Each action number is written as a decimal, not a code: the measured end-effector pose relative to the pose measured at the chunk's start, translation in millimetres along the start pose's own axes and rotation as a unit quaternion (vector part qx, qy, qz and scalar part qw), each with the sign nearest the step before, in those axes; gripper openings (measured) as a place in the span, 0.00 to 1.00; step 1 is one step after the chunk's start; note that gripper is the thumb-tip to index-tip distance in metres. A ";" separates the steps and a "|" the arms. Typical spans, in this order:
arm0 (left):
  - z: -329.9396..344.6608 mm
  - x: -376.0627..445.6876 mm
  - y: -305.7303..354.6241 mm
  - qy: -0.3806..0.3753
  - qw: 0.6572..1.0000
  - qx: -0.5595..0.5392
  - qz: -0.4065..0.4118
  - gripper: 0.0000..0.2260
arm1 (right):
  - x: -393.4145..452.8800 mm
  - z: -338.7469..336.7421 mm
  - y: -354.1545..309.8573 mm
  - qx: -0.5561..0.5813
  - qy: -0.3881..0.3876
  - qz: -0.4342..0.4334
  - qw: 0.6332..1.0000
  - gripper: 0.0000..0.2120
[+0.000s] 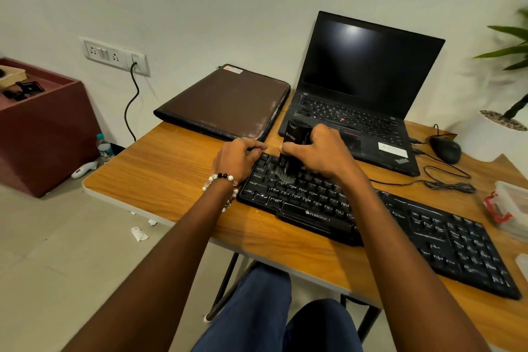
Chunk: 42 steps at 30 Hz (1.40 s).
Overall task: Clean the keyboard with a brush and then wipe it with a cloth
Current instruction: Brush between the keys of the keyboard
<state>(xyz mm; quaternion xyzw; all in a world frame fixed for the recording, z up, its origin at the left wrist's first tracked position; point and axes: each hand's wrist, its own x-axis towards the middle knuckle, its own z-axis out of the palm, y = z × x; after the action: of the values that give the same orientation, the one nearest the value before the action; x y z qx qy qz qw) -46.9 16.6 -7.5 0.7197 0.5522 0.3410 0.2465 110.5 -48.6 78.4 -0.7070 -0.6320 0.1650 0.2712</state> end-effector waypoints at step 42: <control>1.2 1.0 -2.4 0.013 1.000 -0.006 -0.002 0.08 | -17.7 -33.5 17.2 -0.054 -0.076 -0.037 0.995 0.21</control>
<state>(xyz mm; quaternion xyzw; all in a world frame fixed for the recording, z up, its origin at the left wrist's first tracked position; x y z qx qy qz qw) -47.3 18.2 -9.8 0.7126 0.5547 0.3532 0.2444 141.0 -72.8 93.0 -0.6821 -0.6846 0.1737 0.1892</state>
